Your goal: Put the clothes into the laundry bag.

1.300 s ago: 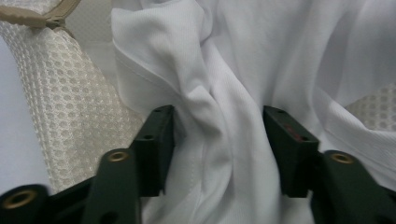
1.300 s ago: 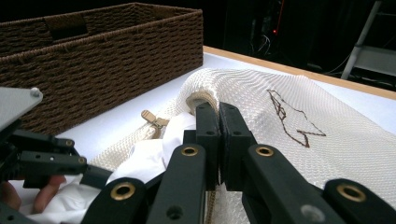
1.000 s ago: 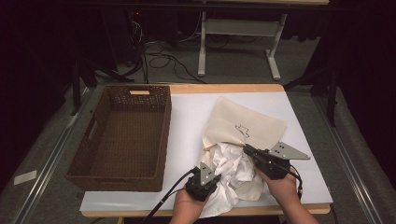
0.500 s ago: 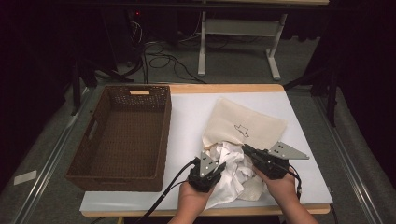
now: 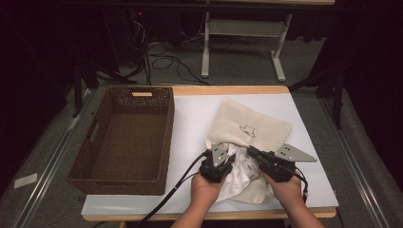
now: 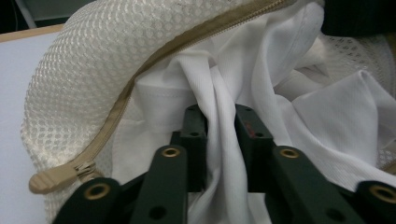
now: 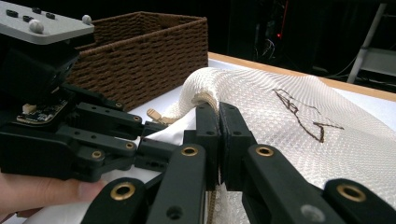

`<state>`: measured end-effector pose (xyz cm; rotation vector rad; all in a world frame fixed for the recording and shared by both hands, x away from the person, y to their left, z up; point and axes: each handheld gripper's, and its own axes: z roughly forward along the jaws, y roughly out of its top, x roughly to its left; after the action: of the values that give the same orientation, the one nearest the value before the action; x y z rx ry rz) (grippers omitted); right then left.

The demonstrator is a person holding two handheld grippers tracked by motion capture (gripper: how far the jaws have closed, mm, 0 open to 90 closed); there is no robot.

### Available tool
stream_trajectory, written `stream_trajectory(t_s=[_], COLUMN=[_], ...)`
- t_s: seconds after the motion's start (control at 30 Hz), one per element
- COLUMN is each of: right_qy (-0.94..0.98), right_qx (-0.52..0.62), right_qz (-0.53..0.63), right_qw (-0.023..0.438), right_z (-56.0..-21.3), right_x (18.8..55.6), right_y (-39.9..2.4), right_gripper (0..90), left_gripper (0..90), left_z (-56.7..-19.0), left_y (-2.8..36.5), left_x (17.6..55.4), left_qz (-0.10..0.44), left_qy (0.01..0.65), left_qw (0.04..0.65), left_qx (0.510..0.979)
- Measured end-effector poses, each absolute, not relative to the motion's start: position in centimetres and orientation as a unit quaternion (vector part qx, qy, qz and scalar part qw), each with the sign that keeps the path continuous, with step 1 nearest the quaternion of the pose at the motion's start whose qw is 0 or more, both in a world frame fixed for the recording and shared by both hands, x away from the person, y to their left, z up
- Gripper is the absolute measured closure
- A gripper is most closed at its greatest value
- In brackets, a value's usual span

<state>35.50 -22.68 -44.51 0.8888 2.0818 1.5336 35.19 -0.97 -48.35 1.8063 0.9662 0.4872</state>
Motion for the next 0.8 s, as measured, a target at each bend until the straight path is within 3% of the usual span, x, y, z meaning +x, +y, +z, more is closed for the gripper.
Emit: stream_trajectory(t_s=[0.17,0.33,0.8], right_qy=[0.749,0.751,0.748], right_qx=[0.319,0.321,0.326], right_qz=[0.546,0.542,0.540], right_qw=[0.198,0.197,0.203], right_z=[-45.0,-45.2,-44.8], right_x=[35.7,35.9,35.4], right_y=[-22.8,-23.0,-23.3], right_gripper=[89.2,89.2,89.2], left_gripper=[43.7,30.1,24.4], left_z=[-48.3,-48.4,-50.2], left_y=[-0.5,0.3,3.9], left_x=[34.3,33.8,30.7], left_qz=[0.194,0.191,0.181], left_qy=[0.388,0.392,0.379], left_qw=[0.503,0.512,0.476], left_qx=[0.748,0.740,0.772])
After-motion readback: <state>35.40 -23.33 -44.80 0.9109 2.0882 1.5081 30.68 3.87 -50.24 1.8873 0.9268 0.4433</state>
